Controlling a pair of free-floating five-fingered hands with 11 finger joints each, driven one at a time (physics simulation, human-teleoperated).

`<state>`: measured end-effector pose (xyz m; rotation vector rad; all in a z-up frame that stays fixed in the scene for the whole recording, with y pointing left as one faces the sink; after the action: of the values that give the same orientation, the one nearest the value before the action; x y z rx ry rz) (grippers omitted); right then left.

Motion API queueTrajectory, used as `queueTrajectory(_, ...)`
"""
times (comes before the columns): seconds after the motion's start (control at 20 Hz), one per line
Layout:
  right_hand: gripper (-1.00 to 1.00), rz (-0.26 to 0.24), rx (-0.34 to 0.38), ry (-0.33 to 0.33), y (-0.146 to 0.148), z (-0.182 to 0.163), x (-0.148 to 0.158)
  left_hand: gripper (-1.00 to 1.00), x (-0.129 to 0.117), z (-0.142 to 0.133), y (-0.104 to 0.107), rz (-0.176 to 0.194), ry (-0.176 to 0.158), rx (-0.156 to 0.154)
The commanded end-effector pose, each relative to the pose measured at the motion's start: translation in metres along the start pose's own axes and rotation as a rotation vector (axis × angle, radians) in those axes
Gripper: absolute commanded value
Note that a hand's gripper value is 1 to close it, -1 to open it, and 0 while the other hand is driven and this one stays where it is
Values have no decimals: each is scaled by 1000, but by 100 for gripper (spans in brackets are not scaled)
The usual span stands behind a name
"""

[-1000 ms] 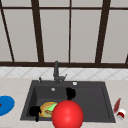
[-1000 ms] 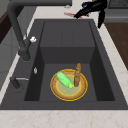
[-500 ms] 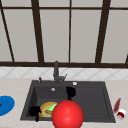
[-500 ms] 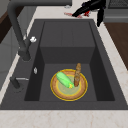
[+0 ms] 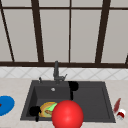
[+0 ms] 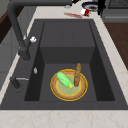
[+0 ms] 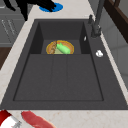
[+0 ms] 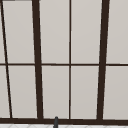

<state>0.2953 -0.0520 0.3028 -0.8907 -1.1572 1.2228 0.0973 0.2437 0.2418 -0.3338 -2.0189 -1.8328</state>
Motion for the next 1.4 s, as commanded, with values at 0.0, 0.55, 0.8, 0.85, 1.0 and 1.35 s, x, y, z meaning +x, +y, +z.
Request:
queueTrajectory(0.0, -100, 4, -52, -9, -28, 6, -4, 0, 0, 0, 0, 0, 0, 0)
queueTrajectory(0.55, -100, -16, -70, -39, -84, -22, 3, 0, 0, 0, 0, 0, 0, 0)
queueTrajectory(0.8, -100, -25, -39, -25, -94, -57, 16, 0, 0, 0, 0, 0, 0, 0)
queueTrajectory(0.85, -100, -27, -23, -20, -95, -62, 19, 0, 0, 0, 0, 0, 0, 0)
queueTrajectory(1.0, -100, -2, 36, -17, -99, -72, 21, 0, 0, 0, 0, 0, 0, 0)
queueTrajectory(1.35, -100, 1, 172, -25, -100, -84, 29, 0, 0, 0, 0, 0, 0, 0)
